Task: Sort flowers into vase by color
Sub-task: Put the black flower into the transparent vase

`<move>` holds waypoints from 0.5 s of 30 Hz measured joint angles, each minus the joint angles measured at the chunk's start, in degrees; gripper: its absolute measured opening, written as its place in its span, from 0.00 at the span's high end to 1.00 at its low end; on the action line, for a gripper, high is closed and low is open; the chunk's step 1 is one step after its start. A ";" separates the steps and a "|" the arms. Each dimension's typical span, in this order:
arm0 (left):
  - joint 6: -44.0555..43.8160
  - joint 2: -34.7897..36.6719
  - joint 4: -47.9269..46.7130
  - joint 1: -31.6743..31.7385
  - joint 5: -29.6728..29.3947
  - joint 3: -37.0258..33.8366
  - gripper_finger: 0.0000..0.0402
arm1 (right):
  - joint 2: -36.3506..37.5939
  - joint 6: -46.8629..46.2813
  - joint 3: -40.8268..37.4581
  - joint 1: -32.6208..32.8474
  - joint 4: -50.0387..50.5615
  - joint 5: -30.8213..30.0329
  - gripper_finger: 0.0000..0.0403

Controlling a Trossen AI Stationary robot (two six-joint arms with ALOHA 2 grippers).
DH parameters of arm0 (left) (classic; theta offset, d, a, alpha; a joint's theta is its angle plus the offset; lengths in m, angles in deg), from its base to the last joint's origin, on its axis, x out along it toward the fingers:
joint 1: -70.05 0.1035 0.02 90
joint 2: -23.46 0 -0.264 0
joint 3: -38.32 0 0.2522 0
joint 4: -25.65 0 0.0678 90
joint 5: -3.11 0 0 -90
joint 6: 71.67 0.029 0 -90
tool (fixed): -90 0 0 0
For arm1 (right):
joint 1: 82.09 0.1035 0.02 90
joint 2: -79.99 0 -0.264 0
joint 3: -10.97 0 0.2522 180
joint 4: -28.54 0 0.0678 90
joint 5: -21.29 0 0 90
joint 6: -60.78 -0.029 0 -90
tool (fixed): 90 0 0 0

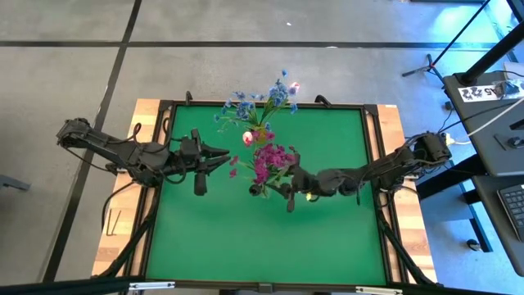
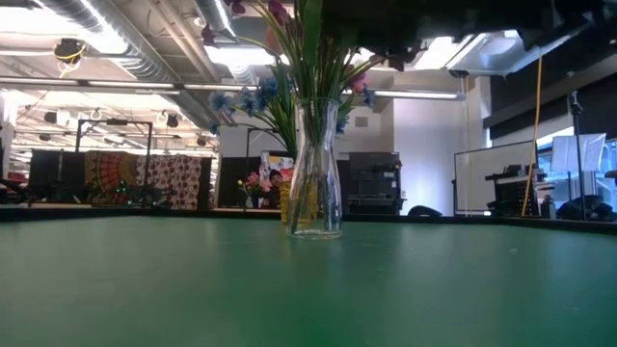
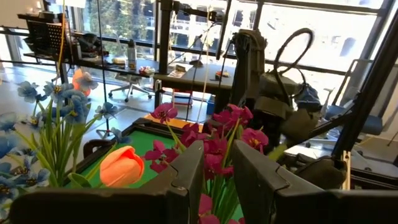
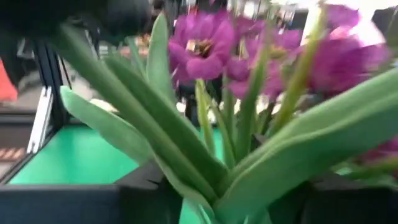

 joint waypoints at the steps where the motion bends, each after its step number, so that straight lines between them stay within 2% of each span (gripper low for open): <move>1: 0.00 0.00 0.00 0.01 0.00 0.00 0.80 | 0.00 -0.49 1.39 0.00 3.04 0.00 0.56; 10: -0.01 0.00 -0.32 0.00 0.94 0.00 0.80 | 0.50 -3.98 10.87 0.07 23.96 1.99 0.43; 15: -0.02 0.04 -0.42 -0.01 1.30 0.00 0.80 | 3.11 -6.12 11.47 0.07 28.97 1.97 0.39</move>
